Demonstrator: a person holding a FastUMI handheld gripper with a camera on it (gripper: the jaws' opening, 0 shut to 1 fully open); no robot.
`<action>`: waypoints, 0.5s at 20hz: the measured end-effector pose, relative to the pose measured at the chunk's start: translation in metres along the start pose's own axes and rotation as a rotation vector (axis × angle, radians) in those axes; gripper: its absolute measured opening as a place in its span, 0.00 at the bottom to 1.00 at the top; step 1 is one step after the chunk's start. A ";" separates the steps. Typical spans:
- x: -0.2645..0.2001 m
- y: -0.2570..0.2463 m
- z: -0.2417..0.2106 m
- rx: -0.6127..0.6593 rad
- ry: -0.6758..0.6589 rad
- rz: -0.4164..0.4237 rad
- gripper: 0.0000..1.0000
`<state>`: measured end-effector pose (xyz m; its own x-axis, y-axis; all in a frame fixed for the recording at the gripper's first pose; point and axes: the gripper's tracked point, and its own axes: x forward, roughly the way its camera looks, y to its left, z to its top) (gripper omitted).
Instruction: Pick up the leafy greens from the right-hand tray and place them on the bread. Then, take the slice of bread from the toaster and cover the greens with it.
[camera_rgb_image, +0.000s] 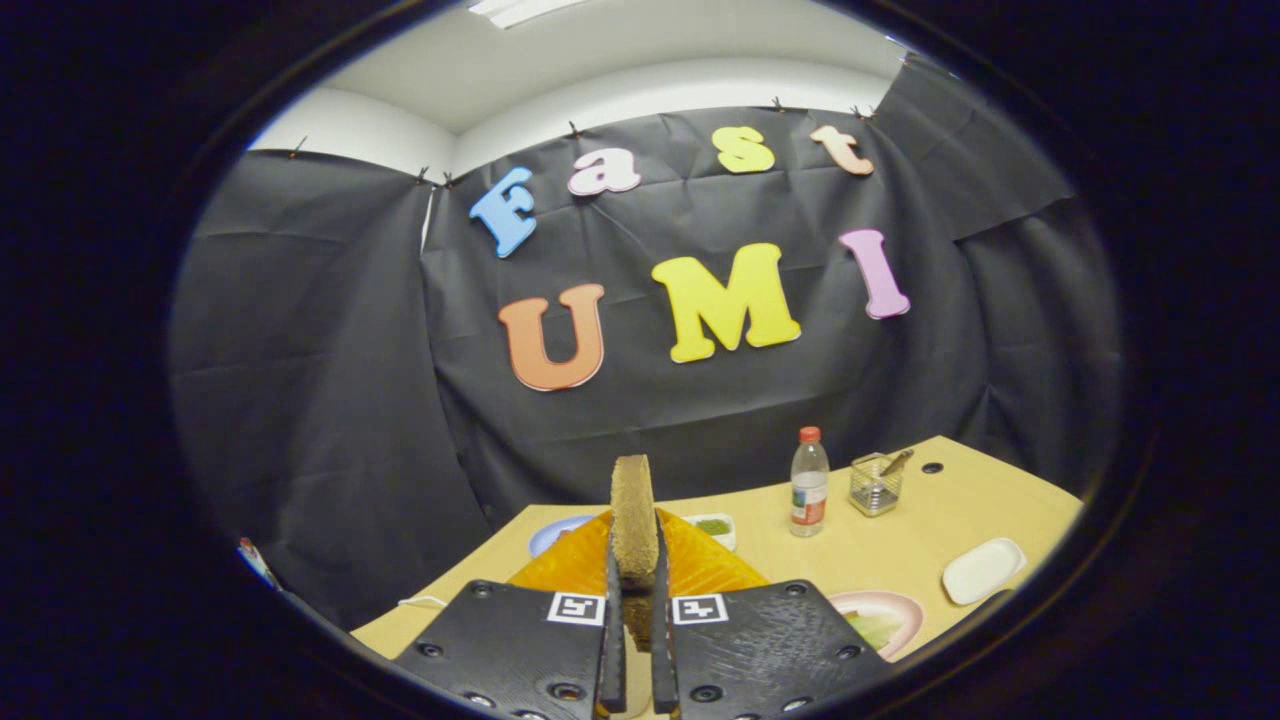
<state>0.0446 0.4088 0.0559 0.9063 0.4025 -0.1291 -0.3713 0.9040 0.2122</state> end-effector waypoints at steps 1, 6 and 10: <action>-0.001 -0.011 -0.008 0.006 0.007 -0.011 0.10; -0.008 -0.069 -0.047 0.032 0.063 -0.064 0.10; -0.002 -0.107 -0.085 0.061 0.104 -0.080 0.10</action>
<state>0.0652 0.3236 -0.0493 0.9056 0.3450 -0.2467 -0.2827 0.9246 0.2553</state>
